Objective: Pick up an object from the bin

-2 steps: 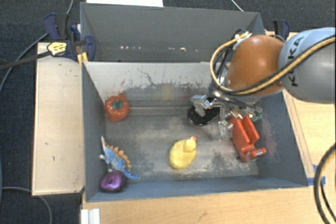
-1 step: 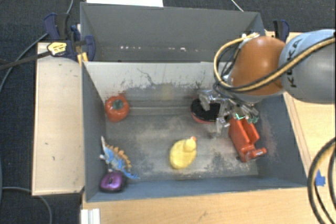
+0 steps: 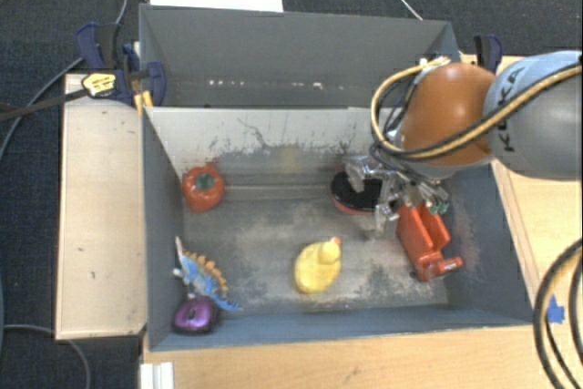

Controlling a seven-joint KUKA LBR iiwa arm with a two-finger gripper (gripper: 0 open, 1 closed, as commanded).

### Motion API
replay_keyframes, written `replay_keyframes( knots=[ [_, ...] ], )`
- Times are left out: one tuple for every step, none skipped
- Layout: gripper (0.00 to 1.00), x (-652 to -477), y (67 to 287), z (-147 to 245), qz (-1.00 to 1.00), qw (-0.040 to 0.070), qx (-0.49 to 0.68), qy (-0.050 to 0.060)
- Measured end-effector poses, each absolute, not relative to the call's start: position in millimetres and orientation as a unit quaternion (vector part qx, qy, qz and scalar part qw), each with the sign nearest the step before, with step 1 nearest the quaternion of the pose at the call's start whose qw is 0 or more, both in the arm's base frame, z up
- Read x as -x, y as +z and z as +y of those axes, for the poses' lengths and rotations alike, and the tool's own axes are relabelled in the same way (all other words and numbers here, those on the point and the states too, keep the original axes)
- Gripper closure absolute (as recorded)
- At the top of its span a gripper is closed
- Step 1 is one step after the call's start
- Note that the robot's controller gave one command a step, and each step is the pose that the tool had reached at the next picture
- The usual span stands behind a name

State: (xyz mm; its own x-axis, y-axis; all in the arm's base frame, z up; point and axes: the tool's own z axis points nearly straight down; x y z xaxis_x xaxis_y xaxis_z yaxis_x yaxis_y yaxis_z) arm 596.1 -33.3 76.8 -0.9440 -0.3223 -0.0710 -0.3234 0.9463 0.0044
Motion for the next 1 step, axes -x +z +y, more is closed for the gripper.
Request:
replay_keyframes(
  knots=[
    [0.0, -581.9, 78.8, -105.1, 0.991, 0.042, 0.13, 0.01]
  ],
)
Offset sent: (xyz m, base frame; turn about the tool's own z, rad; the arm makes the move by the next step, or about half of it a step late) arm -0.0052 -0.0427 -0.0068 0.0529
